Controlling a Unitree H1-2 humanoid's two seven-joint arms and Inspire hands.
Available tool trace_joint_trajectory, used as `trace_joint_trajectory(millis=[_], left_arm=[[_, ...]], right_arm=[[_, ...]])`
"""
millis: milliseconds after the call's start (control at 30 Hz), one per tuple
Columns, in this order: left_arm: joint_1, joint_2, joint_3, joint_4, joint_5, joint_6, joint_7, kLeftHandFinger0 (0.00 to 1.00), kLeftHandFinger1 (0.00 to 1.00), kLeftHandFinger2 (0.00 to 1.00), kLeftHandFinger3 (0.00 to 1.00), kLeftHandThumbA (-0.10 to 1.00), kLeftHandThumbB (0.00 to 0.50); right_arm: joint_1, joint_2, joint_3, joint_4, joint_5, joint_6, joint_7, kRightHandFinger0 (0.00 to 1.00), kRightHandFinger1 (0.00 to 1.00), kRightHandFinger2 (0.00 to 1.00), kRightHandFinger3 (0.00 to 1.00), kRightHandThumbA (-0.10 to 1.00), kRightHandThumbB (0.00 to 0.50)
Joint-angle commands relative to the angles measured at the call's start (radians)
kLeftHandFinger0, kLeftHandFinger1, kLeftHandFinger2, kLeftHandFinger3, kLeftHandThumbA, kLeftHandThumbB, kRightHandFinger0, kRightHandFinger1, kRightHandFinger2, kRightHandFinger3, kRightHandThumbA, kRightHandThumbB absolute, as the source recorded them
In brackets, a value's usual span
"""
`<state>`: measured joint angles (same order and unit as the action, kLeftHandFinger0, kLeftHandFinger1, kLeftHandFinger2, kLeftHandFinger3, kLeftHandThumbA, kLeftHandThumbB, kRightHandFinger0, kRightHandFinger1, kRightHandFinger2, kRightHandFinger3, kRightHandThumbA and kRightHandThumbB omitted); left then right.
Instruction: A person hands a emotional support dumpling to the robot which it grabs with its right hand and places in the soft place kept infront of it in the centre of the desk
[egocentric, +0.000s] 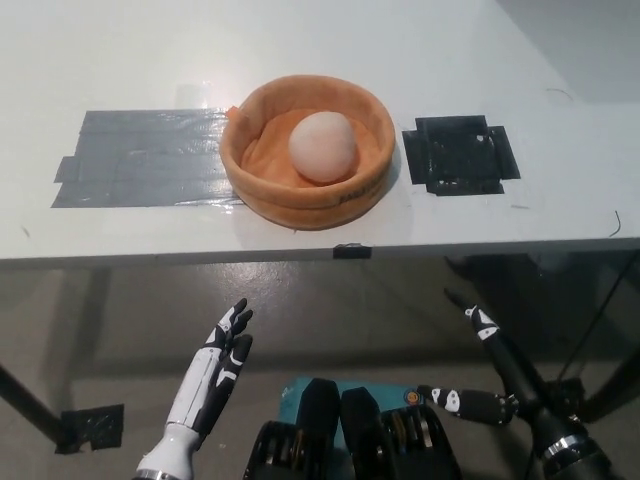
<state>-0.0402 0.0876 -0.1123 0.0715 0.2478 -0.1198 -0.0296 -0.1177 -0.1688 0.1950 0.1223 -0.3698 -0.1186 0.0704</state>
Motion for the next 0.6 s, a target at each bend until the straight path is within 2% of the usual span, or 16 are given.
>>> trace_joint_trajectory(millis=[0,233,300,567], left_arm=[[0.004,0.000,-0.004,-0.018,-0.007,-0.033,0.006,1.00,1.00,1.00,1.00,1.00,0.108],[0.004,0.003,-0.006,-0.021,0.001,-0.040,0.008,1.00,1.00,1.00,1.00,1.00,0.097],[0.004,0.003,-0.005,-0.022,0.001,-0.038,0.009,1.00,1.00,1.00,1.00,1.00,0.109],[0.002,0.006,-0.008,-0.029,0.013,-0.025,0.007,1.00,1.00,1.00,1.00,1.00,0.099]], right_arm=[[-0.001,0.002,0.007,-0.005,0.010,-0.065,-0.015,1.00,1.00,1.00,1.00,0.85,0.295],[-0.002,0.005,0.008,0.005,-0.002,-0.062,-0.021,1.00,1.00,1.00,1.00,0.89,0.327],[-0.002,0.004,0.009,0.004,-0.005,-0.053,-0.017,1.00,1.00,1.00,1.00,0.88,0.317],[-0.003,0.003,0.010,0.008,-0.010,-0.048,-0.017,1.00,1.00,1.00,1.00,0.82,0.293]])
